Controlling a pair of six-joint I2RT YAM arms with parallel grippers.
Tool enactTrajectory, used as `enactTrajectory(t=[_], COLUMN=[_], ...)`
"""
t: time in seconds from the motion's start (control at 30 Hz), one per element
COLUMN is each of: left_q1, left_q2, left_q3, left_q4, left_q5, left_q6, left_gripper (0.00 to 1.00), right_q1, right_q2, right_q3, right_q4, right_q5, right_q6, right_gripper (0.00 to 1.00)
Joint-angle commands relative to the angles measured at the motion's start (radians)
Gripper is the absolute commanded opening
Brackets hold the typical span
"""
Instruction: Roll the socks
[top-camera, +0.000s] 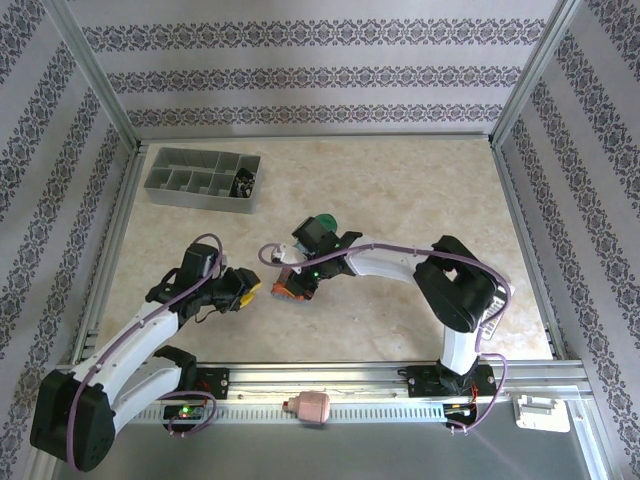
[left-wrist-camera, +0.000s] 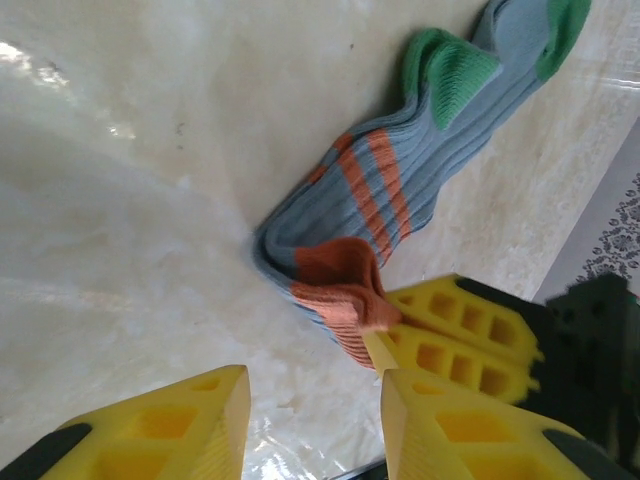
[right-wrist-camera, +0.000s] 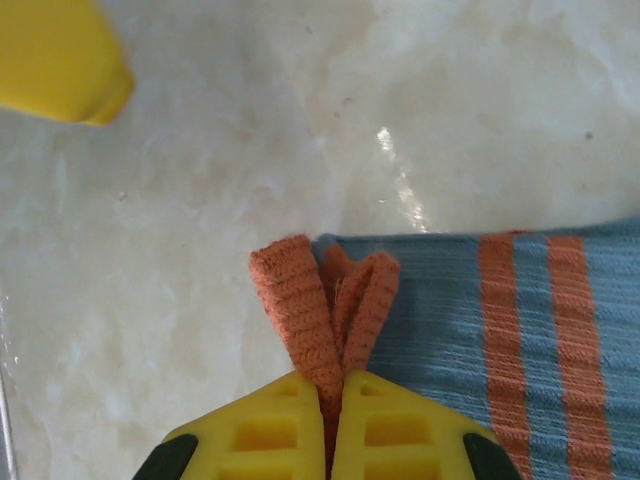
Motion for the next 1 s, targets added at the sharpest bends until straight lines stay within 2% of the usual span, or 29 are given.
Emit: enactTrajectory(t=[0.0, 0.17, 0.47, 0.73, 0.8, 0.87, 0.97], left_q1=[0.009, -0.009, -0.070, -0.104, -0.109, -0.111, -0.111], left_q2=[0.043, 0.136, 0.318, 0.479, 0.502, 0.512, 0.518], left_q3=[0.032, 0.030, 0.020, 0.064, 0.077, 0.085, 0.092], left_q4=[0.109, 0.217, 0.488, 0.569, 0.541, 0.457, 0.321], left_q5=[0.050, 0.075, 0.057, 0.065, 0.052, 0.014, -0.048], left_q6=[-0.001, -0.040, -0.166, -0.176, -0.167, -0.151, -0.137], left_gripper=[0.36, 0.25, 0.15, 0.13, 0.11, 0.08, 0.04], right_q1=[-0.040, -0.073, -0.086, -0.088, -0.088, -0.088, -0.082], right_q2=[0.045, 0.101, 0.146, 0.157, 0.149, 0.135, 0.081], right_q3=[0.044, 0.074, 0.068, 0.058, 0.049, 0.037, -0.004], right_q4=[-0.007, -0.027, 0.003, 0.021, 0.029, 0.042, 0.081], right_q5=[-0.112, -0.124, -0.099, -0.071, -0.066, -0.056, -0.020], right_q6=[0.085, 0.092, 0.100, 0.116, 0.116, 0.113, 0.093], right_gripper=[0.00, 0.00, 0.00, 0.00, 0.00, 0.07, 0.26])
